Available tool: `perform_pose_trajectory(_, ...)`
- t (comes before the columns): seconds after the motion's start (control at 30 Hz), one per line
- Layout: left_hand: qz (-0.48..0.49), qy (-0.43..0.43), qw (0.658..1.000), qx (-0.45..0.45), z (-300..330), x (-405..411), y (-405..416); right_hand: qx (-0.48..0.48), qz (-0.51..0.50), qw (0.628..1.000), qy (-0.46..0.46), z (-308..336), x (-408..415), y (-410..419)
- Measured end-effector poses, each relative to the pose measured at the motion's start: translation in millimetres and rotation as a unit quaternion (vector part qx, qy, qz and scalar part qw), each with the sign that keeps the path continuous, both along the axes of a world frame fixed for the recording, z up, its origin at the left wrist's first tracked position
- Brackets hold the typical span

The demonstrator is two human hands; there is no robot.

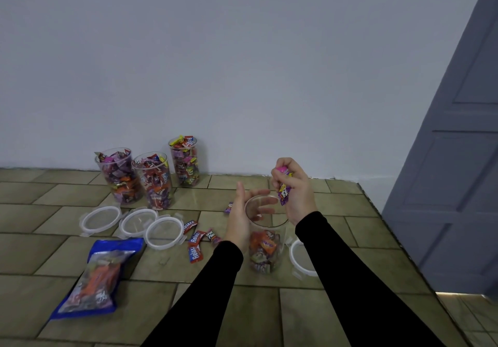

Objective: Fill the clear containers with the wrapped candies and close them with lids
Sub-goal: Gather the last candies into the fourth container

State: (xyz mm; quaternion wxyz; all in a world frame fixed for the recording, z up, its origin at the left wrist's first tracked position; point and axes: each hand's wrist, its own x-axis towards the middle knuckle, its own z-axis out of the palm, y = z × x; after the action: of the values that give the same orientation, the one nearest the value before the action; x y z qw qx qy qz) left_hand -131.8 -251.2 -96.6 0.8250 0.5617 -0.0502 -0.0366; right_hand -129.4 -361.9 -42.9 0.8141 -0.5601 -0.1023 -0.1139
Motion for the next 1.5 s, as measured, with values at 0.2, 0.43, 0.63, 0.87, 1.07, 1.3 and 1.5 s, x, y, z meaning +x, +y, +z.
perform_pose_trajectory(0.2,0.004,-0.001,1.000,0.001,-1,0,0,-0.045,0.027,0.999,-0.012,4,-2,1)
perform_pose_trajectory(0.43,0.018,0.004,1.000,0.003,-1,-1,0,-0.082,0.059,0.995,-0.016,4,-3,2)
perform_pose_trajectory(0.63,0.020,0.006,1.000,0.010,-2,-1,1,-0.110,0.082,0.991,-0.009,7,-5,3)
perform_pose_trajectory(0.87,0.016,0.001,1.000,0.011,-1,-1,1,-0.147,0.072,0.986,-0.027,8,-5,4)
perform_pose_trajectory(1.07,0.015,0.004,1.000,-0.003,0,1,2,-0.111,0.066,0.992,-0.010,6,-3,4)
perform_pose_trajectory(1.3,0.003,0.005,1.000,-0.012,-2,3,3,-0.112,0.059,0.992,0.014,11,-3,5)
perform_pose_trajectory(1.5,0.022,0.004,0.999,0.027,4,1,16,-0.079,-0.002,0.994,0.072,22,12,-2)
